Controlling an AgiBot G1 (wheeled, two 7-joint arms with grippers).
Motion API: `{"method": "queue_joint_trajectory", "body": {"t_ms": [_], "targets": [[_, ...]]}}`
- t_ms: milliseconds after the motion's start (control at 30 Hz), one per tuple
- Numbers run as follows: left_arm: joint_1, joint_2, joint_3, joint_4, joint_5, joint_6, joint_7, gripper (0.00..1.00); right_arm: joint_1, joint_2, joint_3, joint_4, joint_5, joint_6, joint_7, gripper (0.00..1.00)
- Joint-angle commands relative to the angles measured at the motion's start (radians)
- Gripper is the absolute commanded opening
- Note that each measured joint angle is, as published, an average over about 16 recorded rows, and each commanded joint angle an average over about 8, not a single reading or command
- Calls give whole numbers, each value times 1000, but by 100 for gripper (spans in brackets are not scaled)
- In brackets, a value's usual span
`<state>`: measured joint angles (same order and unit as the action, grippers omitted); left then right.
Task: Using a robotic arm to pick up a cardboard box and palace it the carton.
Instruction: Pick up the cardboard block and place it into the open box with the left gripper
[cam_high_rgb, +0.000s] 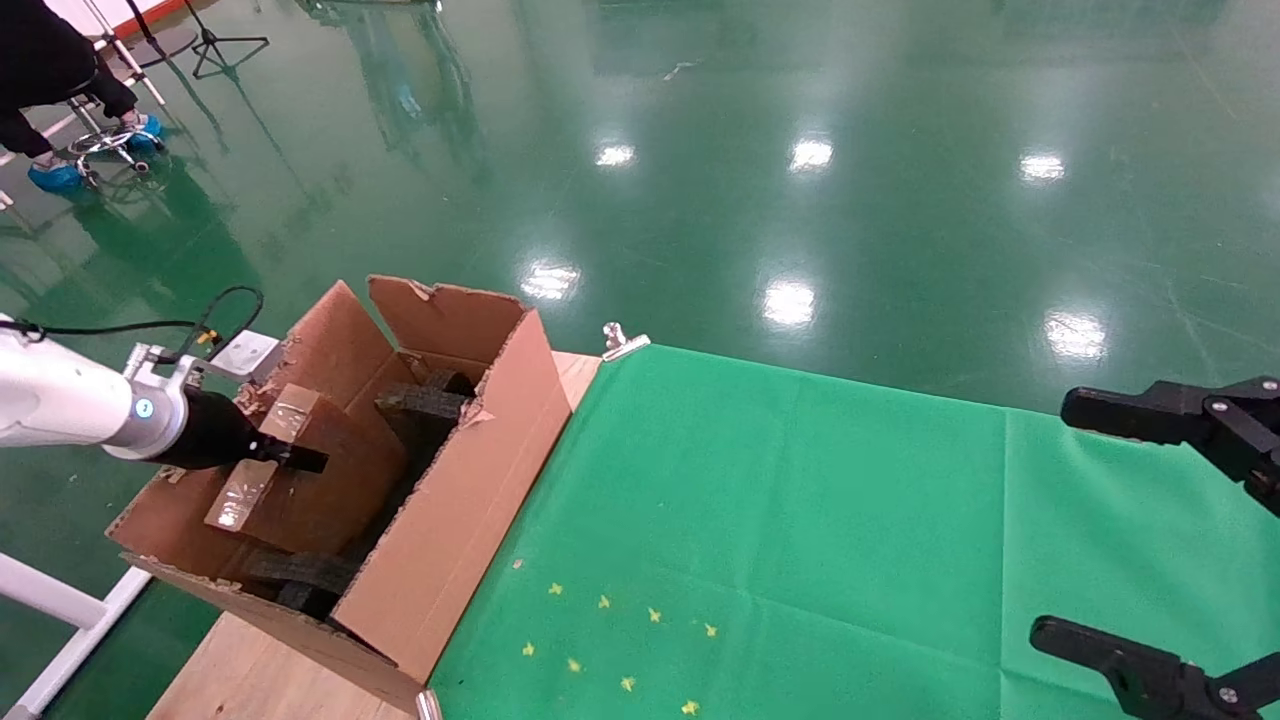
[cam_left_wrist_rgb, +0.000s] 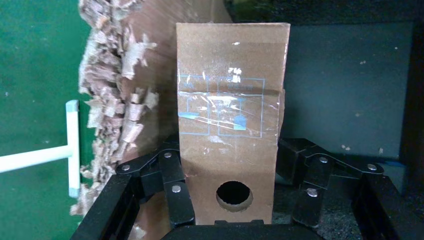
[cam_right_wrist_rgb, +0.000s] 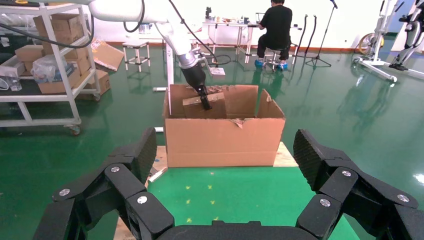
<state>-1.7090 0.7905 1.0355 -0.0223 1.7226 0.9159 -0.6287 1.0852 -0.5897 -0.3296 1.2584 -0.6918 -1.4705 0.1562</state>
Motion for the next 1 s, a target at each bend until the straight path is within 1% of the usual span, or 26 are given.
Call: {"method": "queue_joint_trajectory", "body": {"t_ms": [33,267,300,533,567,1000], "targets": [[11,6,-4,5,-6,-1,4,0,0,0,0,0,0,0,0,100],[57,18,-20,13,-30,-18,17,0,0,0,0,0,0,0,0,100],[63,19,-22,13,-33,-21,20,6,0,0,0,0,0,0,0,100],[84,22,-34,7,-49,-45,43,93,0,0,0,0,0,0,0,100],[85,22,-35,6,-50,-47,45,100,0,0,0,0,0,0,0,100],[86,22,-35,5,-52,-47,46,100,0,0,0,0,0,0,0,100]]}}
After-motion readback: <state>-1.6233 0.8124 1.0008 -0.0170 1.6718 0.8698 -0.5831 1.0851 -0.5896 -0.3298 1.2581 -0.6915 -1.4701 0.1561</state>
